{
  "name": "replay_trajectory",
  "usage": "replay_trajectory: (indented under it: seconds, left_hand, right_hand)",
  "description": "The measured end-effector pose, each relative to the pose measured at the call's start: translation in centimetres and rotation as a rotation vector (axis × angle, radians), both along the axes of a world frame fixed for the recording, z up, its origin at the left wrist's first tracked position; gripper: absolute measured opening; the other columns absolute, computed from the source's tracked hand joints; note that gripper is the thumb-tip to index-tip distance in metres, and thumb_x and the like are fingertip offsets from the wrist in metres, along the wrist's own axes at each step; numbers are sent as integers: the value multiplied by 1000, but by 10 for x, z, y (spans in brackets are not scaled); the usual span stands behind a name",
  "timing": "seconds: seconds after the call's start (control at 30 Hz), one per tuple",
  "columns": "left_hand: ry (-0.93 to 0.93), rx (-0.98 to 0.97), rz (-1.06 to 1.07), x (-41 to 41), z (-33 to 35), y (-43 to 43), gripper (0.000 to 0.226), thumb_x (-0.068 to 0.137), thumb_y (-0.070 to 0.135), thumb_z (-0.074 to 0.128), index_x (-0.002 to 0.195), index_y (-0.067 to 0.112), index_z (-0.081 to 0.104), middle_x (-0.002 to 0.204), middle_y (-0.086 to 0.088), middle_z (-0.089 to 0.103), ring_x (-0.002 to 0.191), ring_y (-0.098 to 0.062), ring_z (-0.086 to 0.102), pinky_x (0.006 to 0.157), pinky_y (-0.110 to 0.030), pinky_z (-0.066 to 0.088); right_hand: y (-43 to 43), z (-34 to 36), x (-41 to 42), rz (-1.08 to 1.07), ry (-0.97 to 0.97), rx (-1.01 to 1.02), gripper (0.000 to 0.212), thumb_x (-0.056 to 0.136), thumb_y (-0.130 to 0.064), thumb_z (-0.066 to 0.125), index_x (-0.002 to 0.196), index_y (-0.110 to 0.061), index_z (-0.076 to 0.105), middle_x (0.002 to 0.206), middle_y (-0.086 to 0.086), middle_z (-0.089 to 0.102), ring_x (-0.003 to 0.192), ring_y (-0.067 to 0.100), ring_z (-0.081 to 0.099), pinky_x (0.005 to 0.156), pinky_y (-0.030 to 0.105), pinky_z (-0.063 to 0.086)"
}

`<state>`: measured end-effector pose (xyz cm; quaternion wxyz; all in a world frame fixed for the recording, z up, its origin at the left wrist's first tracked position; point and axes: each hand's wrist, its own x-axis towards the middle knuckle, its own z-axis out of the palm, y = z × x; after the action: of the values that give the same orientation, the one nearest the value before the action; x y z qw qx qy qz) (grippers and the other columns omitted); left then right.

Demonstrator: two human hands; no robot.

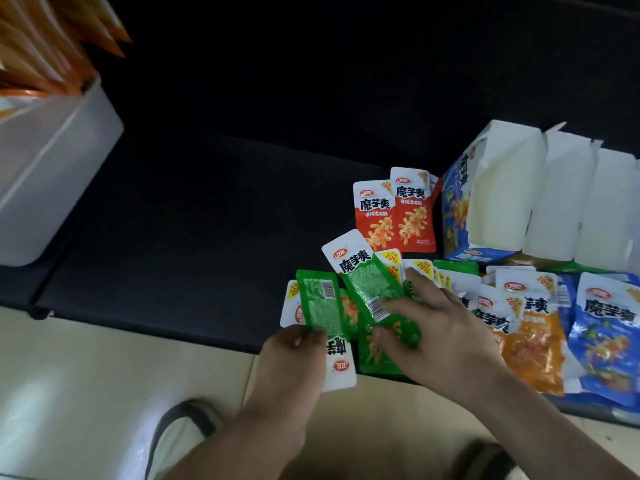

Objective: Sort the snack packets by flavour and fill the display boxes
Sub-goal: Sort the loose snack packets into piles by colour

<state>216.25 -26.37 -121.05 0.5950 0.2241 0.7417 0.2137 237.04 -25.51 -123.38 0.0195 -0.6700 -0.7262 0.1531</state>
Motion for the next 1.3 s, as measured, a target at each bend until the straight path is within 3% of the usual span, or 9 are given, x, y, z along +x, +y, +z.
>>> replay_trajectory:
  seconds: [0.13, 0.27, 0.43, 0.6, 0.73, 0.83, 1.0, 1.13, 1.3]
  left_hand:
    - [-20, -2, 75, 5, 5, 7, 22, 97, 22, 62, 82, 7, 69, 56, -1, 58, 59, -21, 50, 59, -28, 37]
    - [-34, 37, 177, 12, 1, 15, 21, 98, 20, 62, 91, 1, 69, 65, -5, 60, 63, -22, 48, 59, -30, 32]
    - [-31, 127, 224, 20, -6, 18, 11, 96, 16, 70, 87, 13, 75, 80, 0, 79, 70, -12, 72, 54, -22, 49]
    - [24, 229, 235, 24, -10, 37, 11, 87, 10, 79, 91, 12, 69, 82, -4, 77, 62, -6, 72, 49, -16, 51]
    - [-26, 272, 310, 25, -11, 43, 35, 81, -2, 83, 103, 14, 61, 93, -4, 73, 61, 0, 71, 48, -13, 51]
    - [-62, 287, 331, 17, -12, 39, 46, 83, -7, 79, 117, 16, 59, 101, 2, 75, 72, 0, 74, 52, -12, 52]
    - [7, 355, 296, -7, -6, 43, 29, 95, -3, 65, 104, 23, 75, 90, 4, 79, 72, -6, 76, 53, -18, 55]
    - [-132, 334, 211, -9, 2, 46, 27, 96, 0, 65, 103, 24, 76, 94, 2, 81, 82, -17, 78, 70, -32, 60]
    - [-49, 287, -64, 31, -10, 29, 21, 96, 4, 64, 96, 24, 72, 92, -1, 76, 69, -7, 73, 51, -16, 52]
  right_hand:
    - [-2, -2, 7, 0, 52, -3, 48, 81, -71, 52, 122, -53, 66, 155, -8, 52, 134, 22, 59, 85, 46, 63]
    - [1, 1, 10, 9, 118, 35, 42, 80, -68, 51, 115, -56, 69, 147, -20, 56, 131, 11, 59, 80, 37, 60]
    - [1, 0, 18, 76, 166, -1, 47, 81, -73, 45, 124, -61, 62, 154, -30, 42, 140, 2, 46, 95, 31, 53]
    - [0, 0, 22, 147, 132, -56, 61, 80, -78, 36, 138, -63, 49, 162, -29, 31, 149, 5, 36, 110, 39, 49]
    - [3, -1, 26, 161, 166, -43, 52, 86, -69, 56, 136, -56, 55, 159, -25, 39, 144, 6, 40, 107, 38, 51]
    - [6, -3, 28, 155, 179, -26, 49, 86, -60, 68, 133, -52, 59, 152, -24, 46, 139, 6, 46, 104, 36, 51]
    - [5, -8, 24, 98, 162, 12, 48, 77, -53, 84, 122, -48, 68, 146, -17, 56, 129, 13, 58, 90, 35, 54]
    - [2, -6, 24, 94, 163, 15, 48, 78, -57, 80, 123, -49, 68, 148, -22, 52, 129, 8, 56, 89, 30, 52]
    - [2, -1, 25, 40, 194, -80, 64, 79, -59, 79, 137, -51, 52, 148, -40, 35, 129, -12, 38, 96, 16, 35]
